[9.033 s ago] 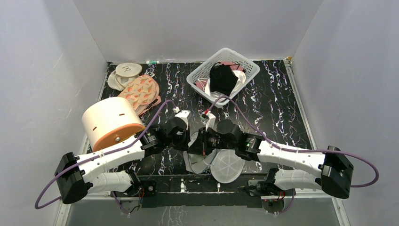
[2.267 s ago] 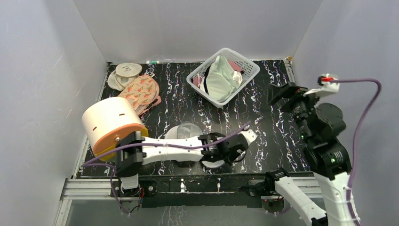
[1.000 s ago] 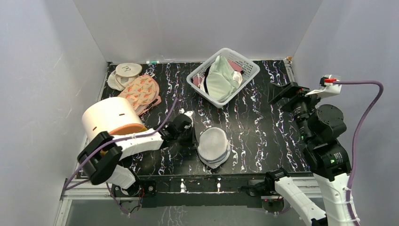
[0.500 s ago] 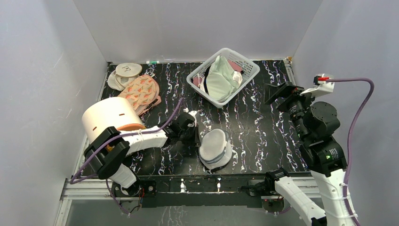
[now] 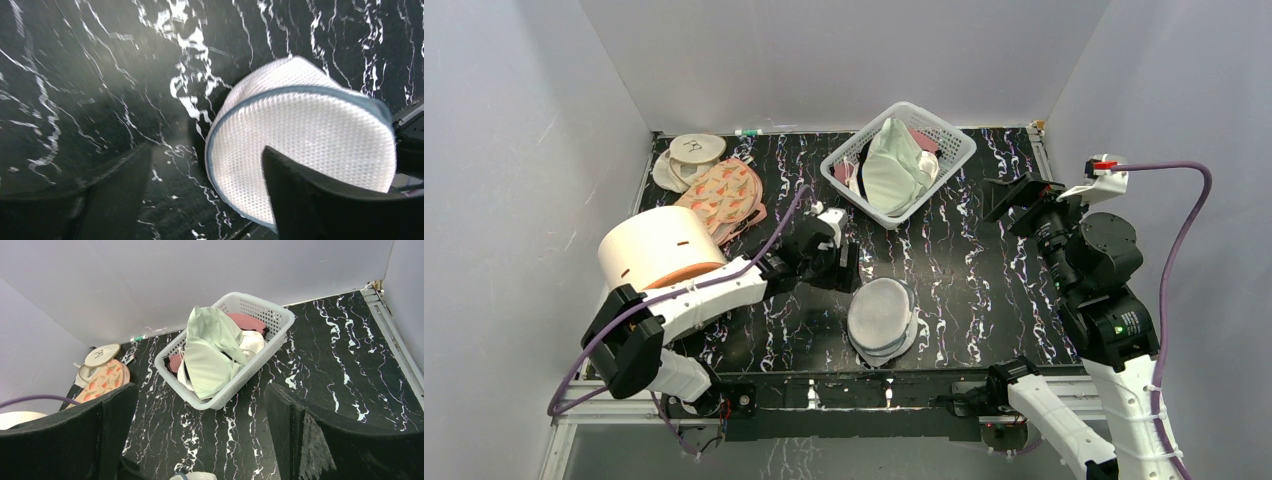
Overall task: Unzip the laundry bag and remove the bra
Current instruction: Close the laundry bag at the center of the board, then reset both arms
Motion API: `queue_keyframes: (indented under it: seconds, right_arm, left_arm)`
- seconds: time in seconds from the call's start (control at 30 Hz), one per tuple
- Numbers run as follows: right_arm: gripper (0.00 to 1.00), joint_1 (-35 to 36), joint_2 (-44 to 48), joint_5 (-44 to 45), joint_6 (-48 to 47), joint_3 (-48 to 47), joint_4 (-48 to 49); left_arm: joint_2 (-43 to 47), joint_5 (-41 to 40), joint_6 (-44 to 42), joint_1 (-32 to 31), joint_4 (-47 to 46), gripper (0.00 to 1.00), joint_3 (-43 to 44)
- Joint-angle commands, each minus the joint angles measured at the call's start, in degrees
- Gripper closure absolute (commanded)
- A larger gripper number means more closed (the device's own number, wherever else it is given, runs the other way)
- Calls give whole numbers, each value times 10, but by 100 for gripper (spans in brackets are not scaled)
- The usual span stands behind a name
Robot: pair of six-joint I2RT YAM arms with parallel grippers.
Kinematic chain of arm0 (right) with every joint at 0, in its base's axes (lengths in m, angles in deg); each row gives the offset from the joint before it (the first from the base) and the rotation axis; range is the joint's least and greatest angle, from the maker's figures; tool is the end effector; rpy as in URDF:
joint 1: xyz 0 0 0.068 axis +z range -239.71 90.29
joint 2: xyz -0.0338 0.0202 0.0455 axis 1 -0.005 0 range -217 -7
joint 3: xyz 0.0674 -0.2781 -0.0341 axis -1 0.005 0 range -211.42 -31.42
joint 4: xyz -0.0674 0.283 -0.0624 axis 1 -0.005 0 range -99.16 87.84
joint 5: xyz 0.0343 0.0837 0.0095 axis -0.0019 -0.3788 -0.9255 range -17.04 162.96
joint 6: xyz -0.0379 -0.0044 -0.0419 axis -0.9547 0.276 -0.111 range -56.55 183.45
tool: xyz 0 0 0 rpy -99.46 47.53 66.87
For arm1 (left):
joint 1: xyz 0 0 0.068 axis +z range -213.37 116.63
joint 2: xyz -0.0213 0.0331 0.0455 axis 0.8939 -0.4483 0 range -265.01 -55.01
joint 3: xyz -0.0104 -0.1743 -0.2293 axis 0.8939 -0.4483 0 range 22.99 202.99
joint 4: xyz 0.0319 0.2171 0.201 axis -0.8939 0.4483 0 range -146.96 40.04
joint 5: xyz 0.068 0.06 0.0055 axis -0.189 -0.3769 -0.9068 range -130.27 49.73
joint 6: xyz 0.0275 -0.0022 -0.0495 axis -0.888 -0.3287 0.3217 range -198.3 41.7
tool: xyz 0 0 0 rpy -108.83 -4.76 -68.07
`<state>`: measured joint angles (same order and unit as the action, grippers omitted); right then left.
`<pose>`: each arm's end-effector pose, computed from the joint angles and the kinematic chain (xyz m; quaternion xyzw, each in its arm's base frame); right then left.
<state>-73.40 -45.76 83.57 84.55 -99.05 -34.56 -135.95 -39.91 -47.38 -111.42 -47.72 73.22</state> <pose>0.1302 0.0305 0.4711 0.0936 0.7221 0.1549 0.6677 0.2252 -0.2509 0.2238 0.1363 0.8958 -0.2712 0.3246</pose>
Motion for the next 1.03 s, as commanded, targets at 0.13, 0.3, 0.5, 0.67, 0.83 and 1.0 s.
queue_keyframes:
  seconds: [0.13,0.3,0.5,0.67,0.83,1.0]
  right_arm:
    - [2,-2,-18,-22,-11,-7,26]
    - [2,-2,-33,-53,-26,-12,19]
    - [2,-3,-34,-94,-31,-5,40]
    - [2,-3,-30,-98,-29,-6,56]
    - [2,-3,-19,-67,-29,-10,54]
    - [2,-2,6,-67,-32,12,58]
  left_arm:
    - [53,-53,-104,74,73,2,163]
    - [100,-125,-146,133,98,2,283]
    - [210,-213,-210,135,19,2,326]
    - [265,-248,-243,135,-4,2,325]
    - [274,-261,-252,135,14,2,323]
    - [273,-256,-250,135,25,2,320]
